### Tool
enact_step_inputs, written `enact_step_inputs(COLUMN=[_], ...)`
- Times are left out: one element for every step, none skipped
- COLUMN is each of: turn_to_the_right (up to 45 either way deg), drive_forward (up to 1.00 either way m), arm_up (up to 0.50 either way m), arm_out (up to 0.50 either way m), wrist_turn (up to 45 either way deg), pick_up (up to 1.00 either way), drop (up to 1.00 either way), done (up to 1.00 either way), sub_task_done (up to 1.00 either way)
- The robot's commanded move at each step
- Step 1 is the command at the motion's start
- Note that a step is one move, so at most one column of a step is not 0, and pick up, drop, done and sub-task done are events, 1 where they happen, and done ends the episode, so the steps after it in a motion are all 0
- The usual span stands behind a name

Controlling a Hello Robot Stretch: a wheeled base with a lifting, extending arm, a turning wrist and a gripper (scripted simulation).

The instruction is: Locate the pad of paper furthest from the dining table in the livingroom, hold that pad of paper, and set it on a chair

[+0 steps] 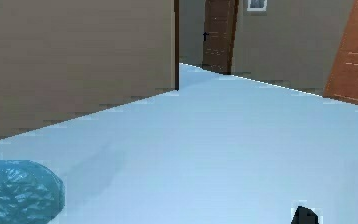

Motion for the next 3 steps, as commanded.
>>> enact_step_inputs(turn_to_the_right=[0.0, 0.0, 0.0], drive_forward=[0.00, 0.00, 0.00], arm_up=[0.10, 0.00, 0.00], arm_out=[0.00, -0.08, 0.00], wrist_turn=[0.0, 0.0, 0.0], pick_up=[0.00, 0.00, 0.00], drop=[0.00, 0.00, 0.00], done=[0.00, 0.00, 1.00], sub_task_done=[0.00, 0.00, 0.00])
